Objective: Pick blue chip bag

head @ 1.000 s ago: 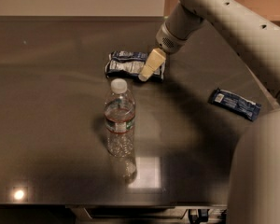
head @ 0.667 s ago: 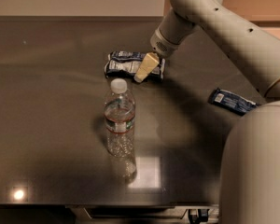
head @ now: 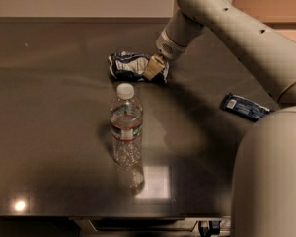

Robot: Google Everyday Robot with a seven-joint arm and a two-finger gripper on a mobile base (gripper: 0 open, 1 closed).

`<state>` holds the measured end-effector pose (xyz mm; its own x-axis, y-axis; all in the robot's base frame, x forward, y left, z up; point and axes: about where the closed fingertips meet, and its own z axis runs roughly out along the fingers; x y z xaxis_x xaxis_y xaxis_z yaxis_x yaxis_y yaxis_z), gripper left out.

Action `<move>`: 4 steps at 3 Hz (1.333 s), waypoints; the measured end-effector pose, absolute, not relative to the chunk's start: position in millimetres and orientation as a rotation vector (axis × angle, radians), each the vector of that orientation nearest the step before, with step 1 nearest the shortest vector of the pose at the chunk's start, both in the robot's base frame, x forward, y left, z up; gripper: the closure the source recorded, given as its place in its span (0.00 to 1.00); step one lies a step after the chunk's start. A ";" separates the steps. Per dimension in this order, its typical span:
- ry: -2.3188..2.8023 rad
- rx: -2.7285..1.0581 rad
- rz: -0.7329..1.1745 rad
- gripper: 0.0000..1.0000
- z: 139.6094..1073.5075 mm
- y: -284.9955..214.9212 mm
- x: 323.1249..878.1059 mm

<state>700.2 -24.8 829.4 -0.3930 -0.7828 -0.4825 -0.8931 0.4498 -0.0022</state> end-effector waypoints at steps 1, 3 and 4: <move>2.289 -1.411 0.360 0.88 832.6 -24.8 700.1; 2.242 -1.422 0.369 1.00 878.4 -36.6 676.0; 2.185 -1.433 0.357 1.00 927.4 -52.2 647.5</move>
Offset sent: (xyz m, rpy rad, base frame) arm -0.0525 -0.0134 0.1003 0.0945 -0.0597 0.0346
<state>647.5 -52.2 927.4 -0.3221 -0.7789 -0.5381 -0.9097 0.4120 -0.0520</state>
